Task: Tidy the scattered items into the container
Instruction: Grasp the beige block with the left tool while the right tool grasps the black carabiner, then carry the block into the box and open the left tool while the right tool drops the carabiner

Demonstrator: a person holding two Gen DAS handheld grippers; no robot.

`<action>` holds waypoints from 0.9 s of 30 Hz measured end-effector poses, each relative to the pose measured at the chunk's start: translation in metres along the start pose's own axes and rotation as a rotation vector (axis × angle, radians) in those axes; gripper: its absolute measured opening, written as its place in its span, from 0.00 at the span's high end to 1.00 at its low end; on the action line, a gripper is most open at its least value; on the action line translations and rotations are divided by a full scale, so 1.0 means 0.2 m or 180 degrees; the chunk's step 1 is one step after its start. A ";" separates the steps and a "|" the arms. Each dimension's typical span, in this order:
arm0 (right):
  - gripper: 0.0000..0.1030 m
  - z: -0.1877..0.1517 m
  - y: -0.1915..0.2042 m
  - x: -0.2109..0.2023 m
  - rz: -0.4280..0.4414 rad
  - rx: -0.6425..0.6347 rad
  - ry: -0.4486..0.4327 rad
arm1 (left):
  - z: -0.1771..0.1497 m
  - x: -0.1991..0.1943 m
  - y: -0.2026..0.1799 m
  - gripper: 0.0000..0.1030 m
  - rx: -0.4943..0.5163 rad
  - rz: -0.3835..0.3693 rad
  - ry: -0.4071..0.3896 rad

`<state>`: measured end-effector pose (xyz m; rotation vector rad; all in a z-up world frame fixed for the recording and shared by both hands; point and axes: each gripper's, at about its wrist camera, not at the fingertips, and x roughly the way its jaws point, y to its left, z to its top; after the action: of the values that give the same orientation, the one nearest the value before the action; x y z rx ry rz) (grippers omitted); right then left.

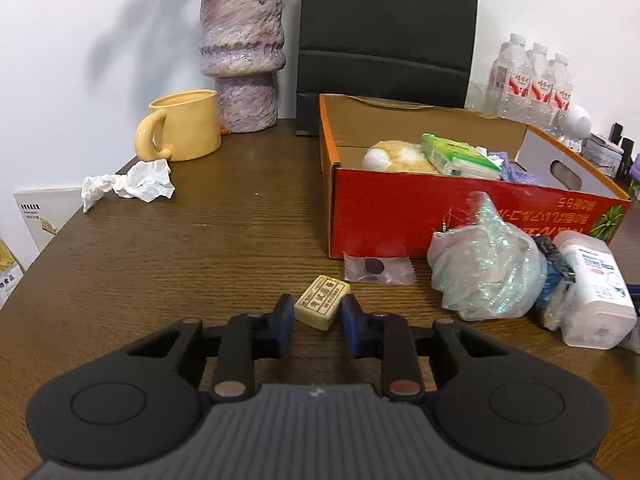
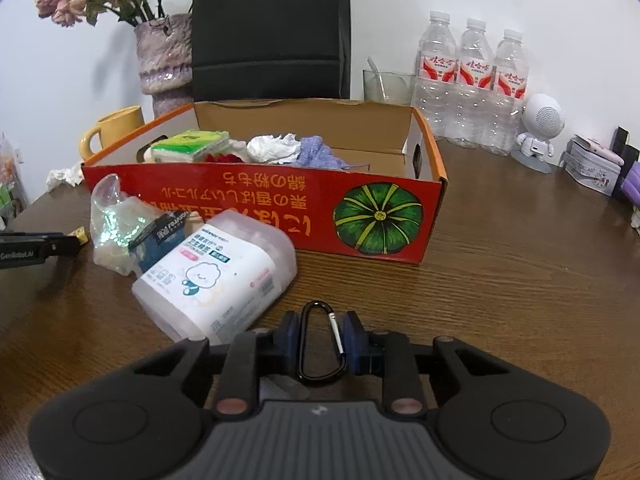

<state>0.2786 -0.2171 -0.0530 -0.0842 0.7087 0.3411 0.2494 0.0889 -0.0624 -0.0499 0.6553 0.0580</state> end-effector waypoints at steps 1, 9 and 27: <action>0.78 0.00 -0.01 -0.01 -0.0010 0.0026 -0.0024 | 0.00 -0.01 0.00 0.75 -0.0007 -0.0012 -0.0020; 0.78 0.01 -0.05 -0.07 -0.0030 0.0149 -0.0175 | -0.01 -0.09 -0.06 0.75 0.0065 -0.0079 -0.0176; 0.78 0.11 -0.03 -0.24 0.0050 0.0202 -0.0506 | 0.13 -0.33 -0.14 0.75 -0.0014 -0.0357 -0.0669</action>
<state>0.2608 -0.2323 -0.0061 0.0087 0.5626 0.3361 0.2147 0.0602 -0.0012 -0.0836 0.4416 -0.0431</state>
